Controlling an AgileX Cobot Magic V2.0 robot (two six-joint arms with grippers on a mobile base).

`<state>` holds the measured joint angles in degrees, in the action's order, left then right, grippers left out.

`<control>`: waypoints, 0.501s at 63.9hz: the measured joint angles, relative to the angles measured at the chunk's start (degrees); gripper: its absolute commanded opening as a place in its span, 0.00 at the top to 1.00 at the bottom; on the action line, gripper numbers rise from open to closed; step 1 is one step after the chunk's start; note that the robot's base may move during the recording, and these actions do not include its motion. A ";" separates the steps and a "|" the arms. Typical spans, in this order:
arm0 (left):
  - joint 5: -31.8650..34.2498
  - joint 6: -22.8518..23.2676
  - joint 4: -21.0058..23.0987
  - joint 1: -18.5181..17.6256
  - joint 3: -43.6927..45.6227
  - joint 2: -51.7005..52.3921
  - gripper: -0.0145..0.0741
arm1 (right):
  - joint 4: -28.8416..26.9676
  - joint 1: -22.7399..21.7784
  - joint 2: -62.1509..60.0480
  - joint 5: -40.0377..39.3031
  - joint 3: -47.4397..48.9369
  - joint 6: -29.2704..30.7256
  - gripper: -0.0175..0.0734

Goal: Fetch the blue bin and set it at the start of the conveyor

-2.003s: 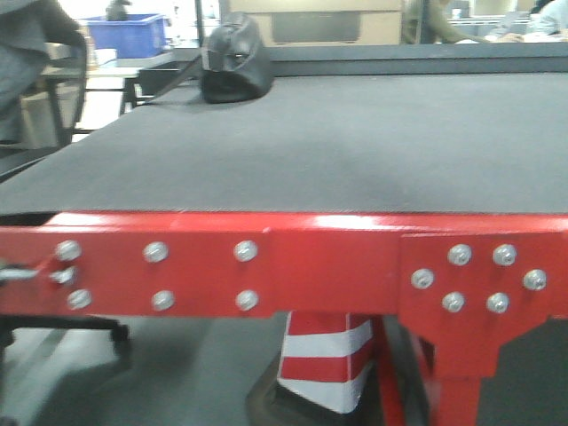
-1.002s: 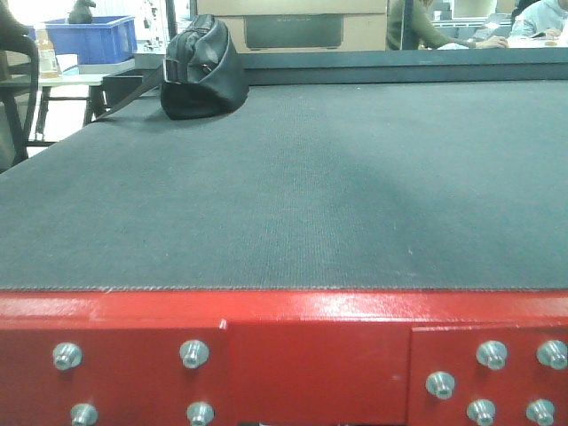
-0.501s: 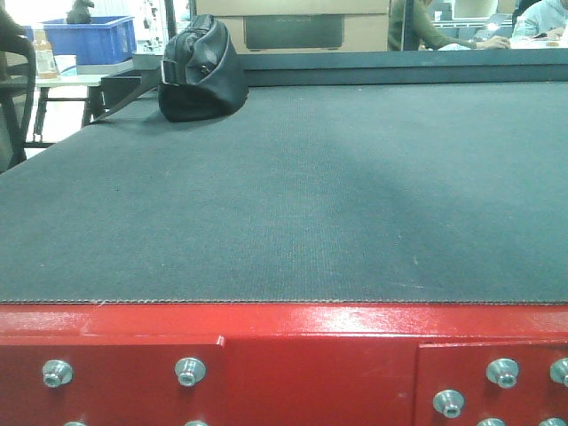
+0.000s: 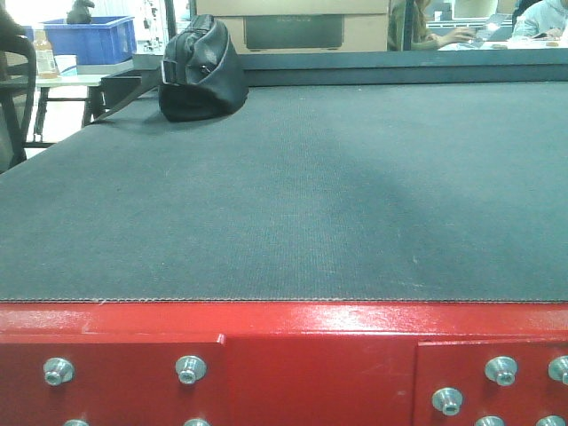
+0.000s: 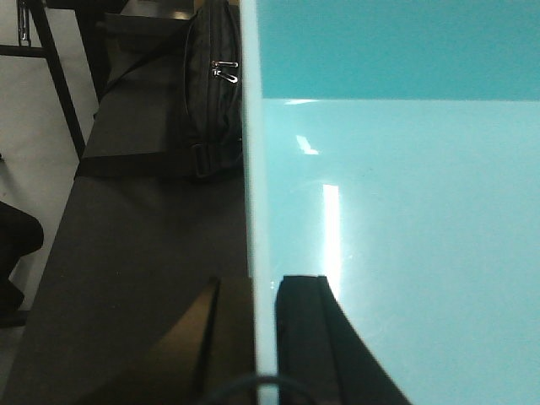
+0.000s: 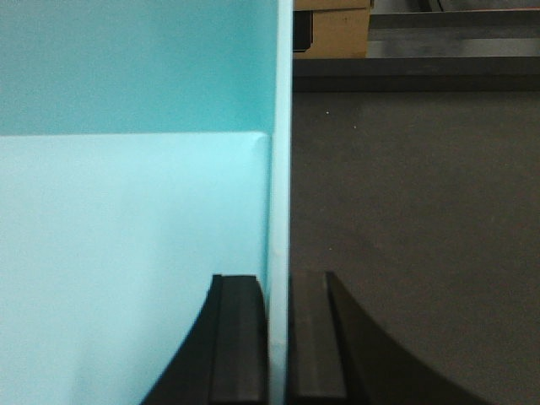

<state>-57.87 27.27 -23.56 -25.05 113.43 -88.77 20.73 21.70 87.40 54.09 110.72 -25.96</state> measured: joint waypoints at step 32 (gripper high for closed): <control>-0.11 0.00 0.68 0.00 0.00 -1.11 0.96 | -2.00 -0.64 1.45 1.62 -0.83 -0.21 0.99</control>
<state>-57.98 27.27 -22.88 -25.05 113.43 -89.87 18.73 21.06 88.85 55.71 109.90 -26.17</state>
